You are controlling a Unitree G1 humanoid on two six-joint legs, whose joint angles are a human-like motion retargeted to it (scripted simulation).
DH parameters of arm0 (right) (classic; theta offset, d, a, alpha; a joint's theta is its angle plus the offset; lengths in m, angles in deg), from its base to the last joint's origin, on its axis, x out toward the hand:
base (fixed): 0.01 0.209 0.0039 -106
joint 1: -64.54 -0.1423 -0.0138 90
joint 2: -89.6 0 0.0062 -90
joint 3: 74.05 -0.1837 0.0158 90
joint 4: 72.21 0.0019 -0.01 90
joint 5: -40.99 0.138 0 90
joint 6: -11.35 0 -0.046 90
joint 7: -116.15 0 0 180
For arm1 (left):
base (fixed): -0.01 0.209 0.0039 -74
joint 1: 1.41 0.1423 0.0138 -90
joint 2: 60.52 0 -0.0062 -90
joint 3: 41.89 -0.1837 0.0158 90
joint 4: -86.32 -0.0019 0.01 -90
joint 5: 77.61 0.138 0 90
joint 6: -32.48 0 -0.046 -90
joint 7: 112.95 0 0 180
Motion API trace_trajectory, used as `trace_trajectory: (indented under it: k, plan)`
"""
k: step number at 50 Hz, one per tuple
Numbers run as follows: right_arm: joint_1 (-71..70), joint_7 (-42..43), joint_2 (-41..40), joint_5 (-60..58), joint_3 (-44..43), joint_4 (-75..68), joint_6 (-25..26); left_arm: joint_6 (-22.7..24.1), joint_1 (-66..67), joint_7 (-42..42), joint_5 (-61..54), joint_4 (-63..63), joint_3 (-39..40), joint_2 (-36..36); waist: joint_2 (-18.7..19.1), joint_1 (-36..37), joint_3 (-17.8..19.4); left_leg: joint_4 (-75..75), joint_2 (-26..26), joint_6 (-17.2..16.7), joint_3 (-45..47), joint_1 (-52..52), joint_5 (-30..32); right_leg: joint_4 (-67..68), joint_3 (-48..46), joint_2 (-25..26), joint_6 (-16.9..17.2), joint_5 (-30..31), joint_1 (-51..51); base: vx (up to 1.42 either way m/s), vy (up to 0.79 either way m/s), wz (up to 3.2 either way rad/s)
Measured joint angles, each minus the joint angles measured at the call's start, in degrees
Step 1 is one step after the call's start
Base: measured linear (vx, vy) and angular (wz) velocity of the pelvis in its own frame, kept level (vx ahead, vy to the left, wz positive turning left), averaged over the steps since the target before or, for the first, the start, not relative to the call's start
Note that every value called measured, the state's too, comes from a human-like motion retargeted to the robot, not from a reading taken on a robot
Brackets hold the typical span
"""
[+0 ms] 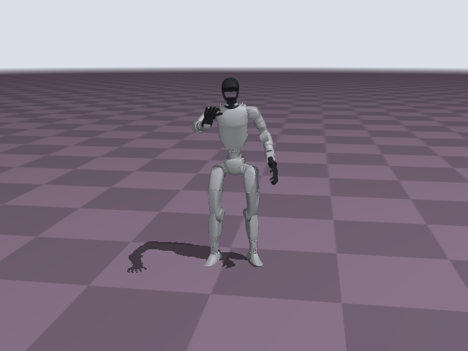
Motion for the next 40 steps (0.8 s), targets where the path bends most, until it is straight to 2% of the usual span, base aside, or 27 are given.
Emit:
trace_trajectory:
  k: [5,12,17,20,24,28,34,37,40]
  plan:
    - [5.3,2.7,12.3,5.4,-5.0,-2.2,2.5,0.7,1.2,1.7,-6.6,3.9,0.7,0.3,0.4,-0.9,0.4,-0.6,-0.3,0.0,-2.3,-1.9,1.1,-0.2,-2.5,-0.4,0.0,0.1,-0.7,-0.01,-0.02,0.41]
    - [15.1,9.1,29.9,18.3,-21.8,-16.2,4.4,-1.3,9.6,-1.0,4.7,-1.7,2.4,-2.1,0.0,-4.7,1.2,-0.6,-0.3,0.0,-5.2,-4.3,1.9,-0.1,-5.9,-0.9,0.0,0.1,-1.5,0.02,0.0,0.37]
    - [21.9,10.4,36.0,25.4,-33.9,-25.7,3.3,-2.9,16.3,1.0,9.6,-7.4,4.7,-3.0,-0.8,-7.7,1.4,-0.6,-1.0,0.0,-7.2,-6.7,2.7,-0.1,-8.3,-1.6,0.0,0.4,-2.6,-0.01,0.02,0.4]
    - [25.3,11.4,36.6,25.8,-36.1,-25.8,2.6,-3.5,19.2,2.0,10.0,-9.9,5.9,-3.0,-1.5,-8.4,0.5,-0.6,-1.3,0.0,-7.8,-8.9,3.2,-0.4,-9.0,-1.9,0.0,0.8,-4.2,0.0,0.01,0.18]
    - [29.5,13.0,31.3,23.2,-36.6,-19.9,1.6,-4.1,19.5,2.7,10.9,-14.0,6.8,-3.4,-2.4,-7.7,1.7,-0.6,-1.1,0.0,-7.8,-7.6,3.0,-0.1,-9.1,-1.8,0.0,0.5,-3.1,0.0,0.0,0.0]
    - [28.8,13.7,21.7,16.8,-34.1,-11.8,2.0,-4.5,17.6,2.2,12.8,-14.9,5.6,-3.1,-2.0,-5.1,2.1,-0.6,-0.2,0.0,-6.9,-6.6,2.7,-0.2,-8.2,-0.9,0.0,0.4,-2.6,0.02,-0.07,-0.23]
    - [24.9,10.7,1.2,3.9,-23.5,-1.4,2.7,-2.9,12.2,2.8,11.8,-8.6,1.8,-1.6,0.3,-0.9,2.6,-0.6,0.5,0.0,-5.8,-5.4,2.4,-0.2,-6.8,-0.2,0.0,0.5,-2.2,0.0,-0.03,-0.11]
    - [22.9,8.4,-8.6,0.0,-17.4,-1.0,1.7,-1.4,9.1,3.3,9.0,-4.4,0.3,-0.3,1.9,0.6,2.7,-0.6,0.3,0.0,-5.7,-5.5,2.4,-0.2,-6.6,-0.5,0.0,0.6,-2.3,0.0,0.0,0.0]
    - [21.6,7.6,-15.0,-2.1,-14.3,-2.6,0.9,-0.1,6.7,3.4,5.8,-0.4,-0.3,1.1,3.4,1.3,2.9,-0.6,-0.1,0.0,-5.9,-6.0,2.5,-0.3,-6.7,-0.9,0.0,0.8,-2.6,0.0,0.0,0.0]
